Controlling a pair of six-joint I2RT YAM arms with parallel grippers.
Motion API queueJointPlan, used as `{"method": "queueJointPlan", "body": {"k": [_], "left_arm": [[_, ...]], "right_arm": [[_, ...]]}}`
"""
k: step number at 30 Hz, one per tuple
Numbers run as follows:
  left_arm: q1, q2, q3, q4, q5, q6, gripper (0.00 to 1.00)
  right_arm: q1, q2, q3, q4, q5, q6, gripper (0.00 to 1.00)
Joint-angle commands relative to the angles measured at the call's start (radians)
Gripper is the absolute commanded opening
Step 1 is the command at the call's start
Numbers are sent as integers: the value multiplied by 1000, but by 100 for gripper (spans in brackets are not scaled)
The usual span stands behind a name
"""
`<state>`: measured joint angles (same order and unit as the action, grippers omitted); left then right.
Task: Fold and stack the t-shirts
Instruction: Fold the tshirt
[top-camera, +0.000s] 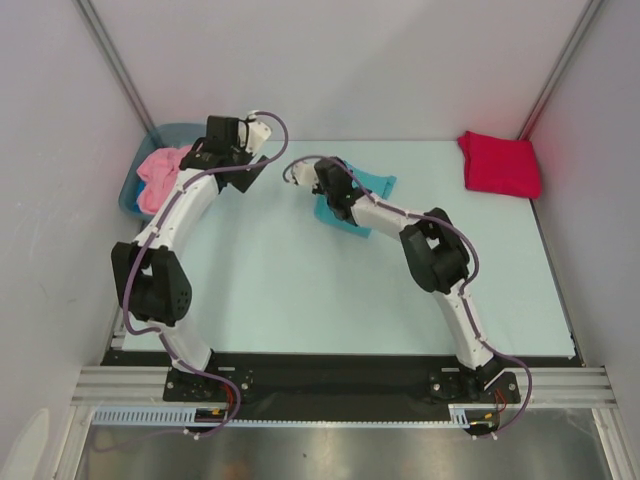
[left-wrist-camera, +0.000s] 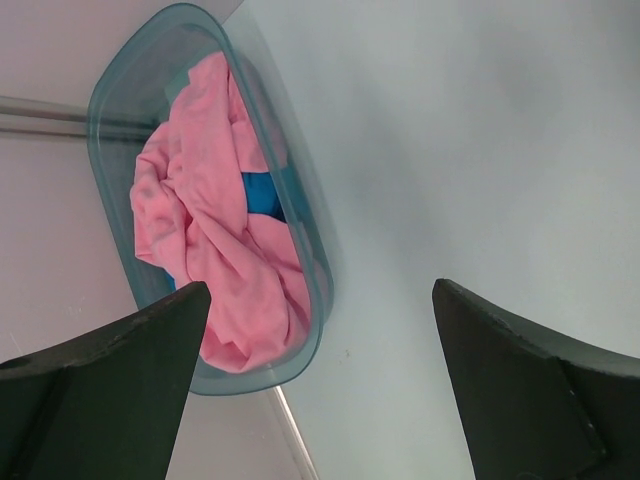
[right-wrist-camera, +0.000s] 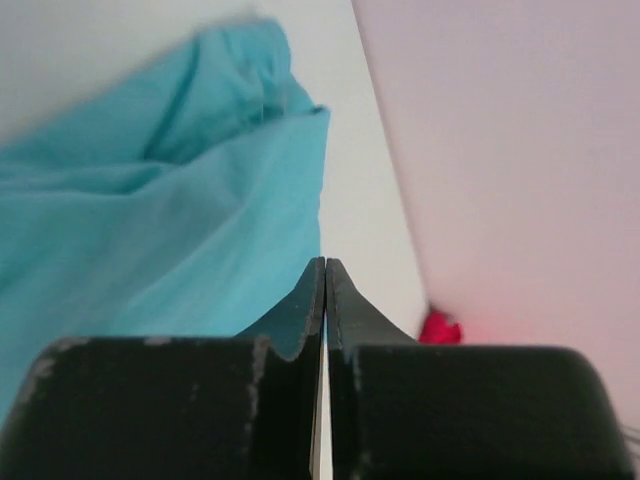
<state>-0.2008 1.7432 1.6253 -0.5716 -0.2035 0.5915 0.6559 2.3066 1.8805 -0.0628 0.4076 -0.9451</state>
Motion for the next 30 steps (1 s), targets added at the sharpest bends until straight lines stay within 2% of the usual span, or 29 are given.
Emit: {"method": "queueJointPlan", "body": {"k": [1,7,18,20,24,30], "left_arm": [[-5,6,50,6,29,-22,100],[-2,-17,13,29,50,-22,100],[6,-37,1,49,67,-33,100],[6,-36,8,47,72,-39,100],[4,-40,18,45,90,-24,100],[-11,-13,10,47,138,22,100]], "right_arm": [[-27,68,-153,502,181,-328,0],[-68,260,-130,725,177,-570,0],[-47,275,-153,627,145,-502,0],[-48,248,-85,578,158,-463,0],[-61,177,72,349,189,-318,0],[-84,39,161,103,185,-130,0]]}}
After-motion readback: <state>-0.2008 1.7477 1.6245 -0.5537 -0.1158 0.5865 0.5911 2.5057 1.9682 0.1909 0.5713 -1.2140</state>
